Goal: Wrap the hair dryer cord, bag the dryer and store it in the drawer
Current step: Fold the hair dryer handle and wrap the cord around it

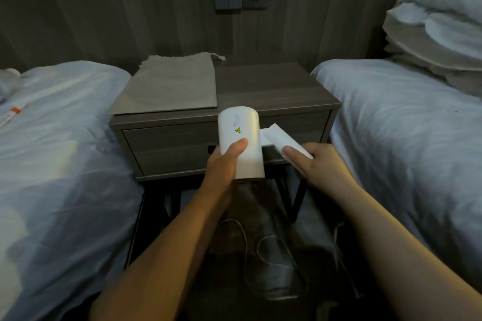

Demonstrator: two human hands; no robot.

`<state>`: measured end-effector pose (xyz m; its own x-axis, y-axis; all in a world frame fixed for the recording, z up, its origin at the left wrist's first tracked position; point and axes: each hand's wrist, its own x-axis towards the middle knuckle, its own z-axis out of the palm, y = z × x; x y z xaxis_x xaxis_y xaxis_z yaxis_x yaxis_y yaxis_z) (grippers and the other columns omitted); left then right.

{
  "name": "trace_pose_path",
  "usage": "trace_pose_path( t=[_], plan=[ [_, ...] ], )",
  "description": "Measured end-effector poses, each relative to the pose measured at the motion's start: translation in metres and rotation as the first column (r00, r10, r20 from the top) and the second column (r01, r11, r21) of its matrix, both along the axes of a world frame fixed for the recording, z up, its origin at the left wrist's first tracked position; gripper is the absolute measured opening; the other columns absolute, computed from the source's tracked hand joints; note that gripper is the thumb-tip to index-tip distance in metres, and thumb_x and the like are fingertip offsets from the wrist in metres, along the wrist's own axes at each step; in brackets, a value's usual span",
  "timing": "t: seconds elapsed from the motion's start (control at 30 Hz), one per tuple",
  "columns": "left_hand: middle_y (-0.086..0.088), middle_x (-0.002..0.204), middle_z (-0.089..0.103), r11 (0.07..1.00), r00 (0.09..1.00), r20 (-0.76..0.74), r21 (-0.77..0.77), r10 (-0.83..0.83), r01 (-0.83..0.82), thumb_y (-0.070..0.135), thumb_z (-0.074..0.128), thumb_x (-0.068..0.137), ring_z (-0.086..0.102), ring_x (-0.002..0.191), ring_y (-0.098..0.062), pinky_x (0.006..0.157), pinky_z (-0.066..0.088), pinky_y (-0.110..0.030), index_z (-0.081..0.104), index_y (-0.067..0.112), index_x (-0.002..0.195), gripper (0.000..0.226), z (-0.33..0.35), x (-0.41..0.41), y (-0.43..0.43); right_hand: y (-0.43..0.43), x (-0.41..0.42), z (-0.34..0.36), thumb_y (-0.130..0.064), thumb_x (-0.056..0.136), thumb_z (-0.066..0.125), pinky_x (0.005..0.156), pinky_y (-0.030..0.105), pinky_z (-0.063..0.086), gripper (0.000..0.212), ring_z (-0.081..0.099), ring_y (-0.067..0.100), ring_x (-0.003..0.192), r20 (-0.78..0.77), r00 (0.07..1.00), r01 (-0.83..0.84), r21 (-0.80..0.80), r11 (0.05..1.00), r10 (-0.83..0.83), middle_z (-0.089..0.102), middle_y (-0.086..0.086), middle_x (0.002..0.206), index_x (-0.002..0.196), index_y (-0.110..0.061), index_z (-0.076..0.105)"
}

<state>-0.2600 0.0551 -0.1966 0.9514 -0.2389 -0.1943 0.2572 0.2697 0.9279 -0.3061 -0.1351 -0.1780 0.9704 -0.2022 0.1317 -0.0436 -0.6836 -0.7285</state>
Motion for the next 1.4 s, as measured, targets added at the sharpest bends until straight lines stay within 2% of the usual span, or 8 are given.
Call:
trace_pose_path(
  t=[0.23,0.43,0.67,0.83,0.97,1.1,1.27,1.4],
  plan=[
    [-0.009,0.113,0.061,0.997,0.998,0.034,0.059,-0.056,0.054,0.036,0.060,0.083,0.062,0.097,-0.023,0.080,0.054,-0.042,0.050,0.022,0.121,0.042,0.007,0.008,0.010,0.000,-0.003,0.011,-0.047,0.090,0.048,0.048,0.020,0.043,0.037,0.054,0.003,0.044,-0.014,0.995,-0.097,-0.046,0.994,0.096,0.059,-0.001,0.057,0.069,-0.019,0.060],
    [-0.004,0.101,0.061,0.998,0.997,0.059,0.042,0.049,-0.052,0.037,0.055,0.087,0.061,0.087,-0.019,0.072,0.053,-0.036,0.051,0.030,0.092,0.009,0.011,0.004,0.011,0.012,-0.006,0.005,-0.041,0.093,0.046,0.049,0.024,0.036,0.038,0.050,0.006,0.047,0.064,0.995,-0.068,-0.045,0.997,0.071,0.051,-0.005,0.053,0.062,-0.021,0.053],
    [-0.010,0.113,0.060,0.982,0.981,-0.101,-0.074,0.169,-0.176,0.047,0.060,0.081,0.062,0.102,-0.028,0.090,0.052,-0.049,0.042,0.025,0.124,0.052,-0.005,-0.008,-0.009,0.050,-0.008,-0.017,-0.043,0.093,0.047,0.053,0.024,0.034,0.034,0.049,0.009,0.058,0.070,0.985,0.129,0.299,0.946,-0.157,0.049,-0.006,0.058,0.065,-0.023,0.053],
    [-0.013,0.127,0.059,0.970,0.972,-0.234,-0.242,-0.031,-0.027,0.046,0.068,0.077,0.062,0.110,-0.030,0.089,0.053,-0.047,0.037,0.024,0.137,0.071,-0.019,-0.008,-0.009,0.037,0.002,-0.017,-0.048,0.090,0.049,0.061,0.028,0.041,0.033,0.058,0.017,0.071,-0.030,0.989,0.148,0.197,0.969,-0.145,0.060,-0.003,0.069,0.084,-0.019,0.064],
    [-0.008,0.145,0.038,0.984,1.000,0.007,0.179,-0.009,0.007,0.020,0.070,0.079,0.049,0.123,-0.030,0.086,0.053,-0.043,0.015,0.034,0.146,0.088,-0.011,0.009,0.002,0.009,-0.001,0.000,-0.053,0.085,0.053,0.069,0.035,0.048,0.031,0.060,0.020,0.077,0.046,0.995,0.088,-0.100,0.991,-0.084,0.067,0.000,0.078,0.089,-0.025,0.068],
    [0.000,0.151,0.029,0.758,0.886,0.394,0.647,-0.244,-0.079,0.019,0.076,0.073,0.035,0.134,-0.019,0.097,0.043,-0.032,0.020,0.034,0.146,0.093,0.003,0.016,0.015,-0.010,-0.009,0.007,-0.061,0.080,0.052,0.072,0.038,0.051,0.040,0.061,0.021,0.080,0.003,1.000,-0.017,-0.354,0.935,0.019,0.069,0.000,0.083,0.096,-0.029,0.068],
    [0.008,0.137,0.042,0.458,0.719,0.161,0.856,-0.676,0.238,0.034,0.081,0.067,0.046,0.122,-0.012,0.101,0.044,-0.035,0.039,0.034,0.135,0.081,0.001,0.010,0.020,-0.013,-0.018,0.014,-0.057,0.079,0.058,0.074,0.039,0.053,0.033,0.063,0.015,0.078,-0.080,0.983,-0.182,-0.327,0.928,0.164,0.071,-0.002,0.083,0.097,-0.031,0.070],
    [0.012,0.128,0.053,0.409,0.627,0.136,0.856,-0.767,0.315,0.029,0.085,0.062,0.052,0.112,-0.007,0.095,0.046,-0.027,0.042,0.033,0.133,0.083,0.000,0.005,0.017,-0.011,-0.023,0.022,-0.050,0.079,0.063,0.076,0.034,0.053,0.027,0.064,0.009,0.079,-0.097,0.972,-0.233,-0.283,0.930,0.214,0.073,-0.004,0.085,0.096,-0.032,0.073]
  ],
)
